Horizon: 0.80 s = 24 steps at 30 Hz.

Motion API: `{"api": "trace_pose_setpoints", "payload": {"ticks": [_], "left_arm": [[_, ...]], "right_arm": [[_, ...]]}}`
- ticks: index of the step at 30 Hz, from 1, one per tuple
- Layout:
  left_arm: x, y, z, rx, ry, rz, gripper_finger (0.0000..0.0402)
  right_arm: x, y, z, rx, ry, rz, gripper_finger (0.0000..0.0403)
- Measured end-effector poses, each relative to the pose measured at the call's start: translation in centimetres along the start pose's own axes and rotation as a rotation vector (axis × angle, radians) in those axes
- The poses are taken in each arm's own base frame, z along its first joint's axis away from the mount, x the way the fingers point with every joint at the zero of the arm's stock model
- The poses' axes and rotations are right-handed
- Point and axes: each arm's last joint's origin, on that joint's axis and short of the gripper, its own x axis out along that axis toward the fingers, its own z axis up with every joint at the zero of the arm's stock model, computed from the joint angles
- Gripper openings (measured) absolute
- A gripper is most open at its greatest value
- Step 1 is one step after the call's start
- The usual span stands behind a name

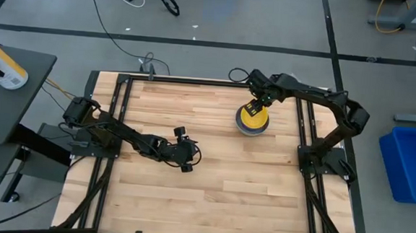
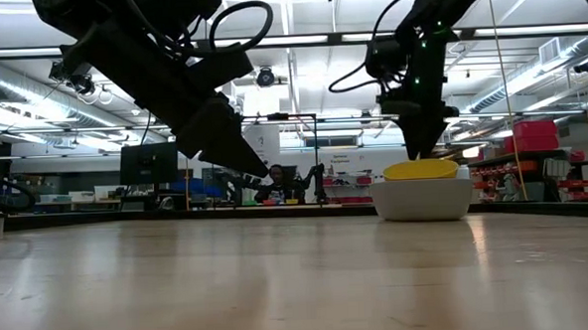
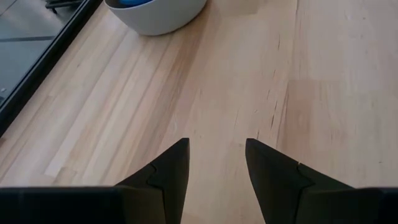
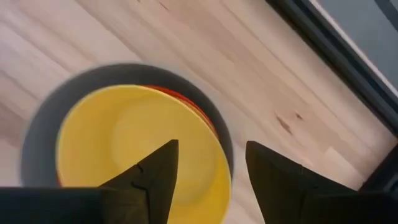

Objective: Nest bowls inside each other
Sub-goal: Stack the yellow bowl on the red bowl

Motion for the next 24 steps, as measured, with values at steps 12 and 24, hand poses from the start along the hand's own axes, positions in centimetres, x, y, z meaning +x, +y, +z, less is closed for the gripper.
{"api": "trace_pose_setpoints", "payload": {"ticks": [12, 24], "left_arm": [[0.0, 0.0, 0.0, 0.001, 0.000, 0.000, 0.0167], [0.0, 0.0, 0.0, 0.002, 0.003, 0.000, 0.0167]], "right_arm": [[3.6, 0.5, -2.6, 0.022, 0.097, -0.123, 0.0200], [2.5, 0.9, -2.5, 0.011, -0.032, -0.170, 0.0199]]}}
